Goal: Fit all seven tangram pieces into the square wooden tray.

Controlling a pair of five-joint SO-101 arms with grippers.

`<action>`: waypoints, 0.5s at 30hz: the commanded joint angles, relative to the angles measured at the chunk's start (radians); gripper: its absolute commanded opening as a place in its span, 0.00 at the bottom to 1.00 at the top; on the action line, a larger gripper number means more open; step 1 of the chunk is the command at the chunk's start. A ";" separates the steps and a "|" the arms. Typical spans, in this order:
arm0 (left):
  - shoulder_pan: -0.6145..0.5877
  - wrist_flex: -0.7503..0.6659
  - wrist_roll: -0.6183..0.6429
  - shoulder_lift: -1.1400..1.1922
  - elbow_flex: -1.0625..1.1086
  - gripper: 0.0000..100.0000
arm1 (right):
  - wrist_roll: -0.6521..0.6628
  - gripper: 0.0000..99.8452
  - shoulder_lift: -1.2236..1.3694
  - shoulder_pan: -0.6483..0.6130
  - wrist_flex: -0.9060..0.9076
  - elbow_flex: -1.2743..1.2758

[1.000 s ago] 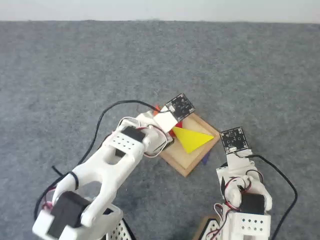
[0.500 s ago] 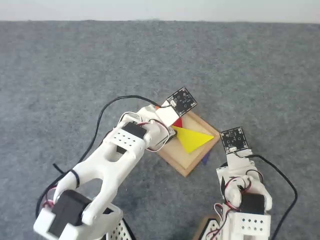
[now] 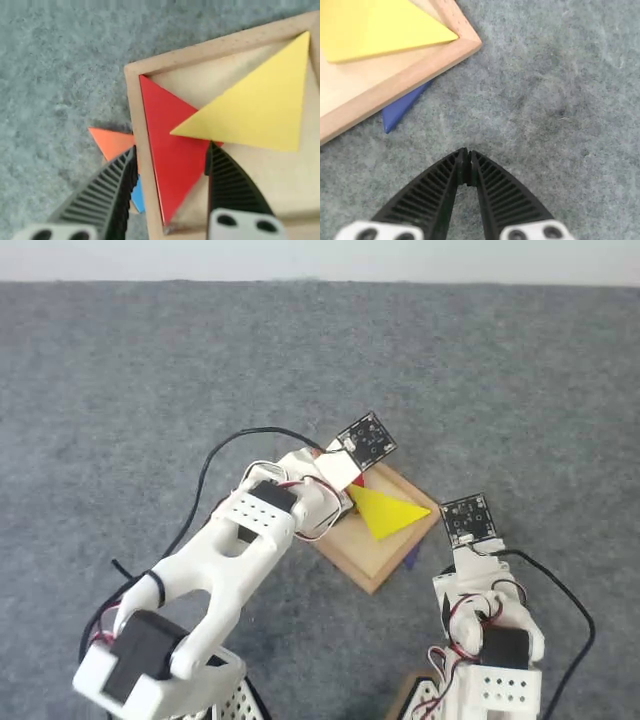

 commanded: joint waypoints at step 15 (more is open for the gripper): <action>0.006 -0.054 -0.008 0.170 -0.203 0.21 | -0.002 0.01 -0.019 -0.005 0.013 0.018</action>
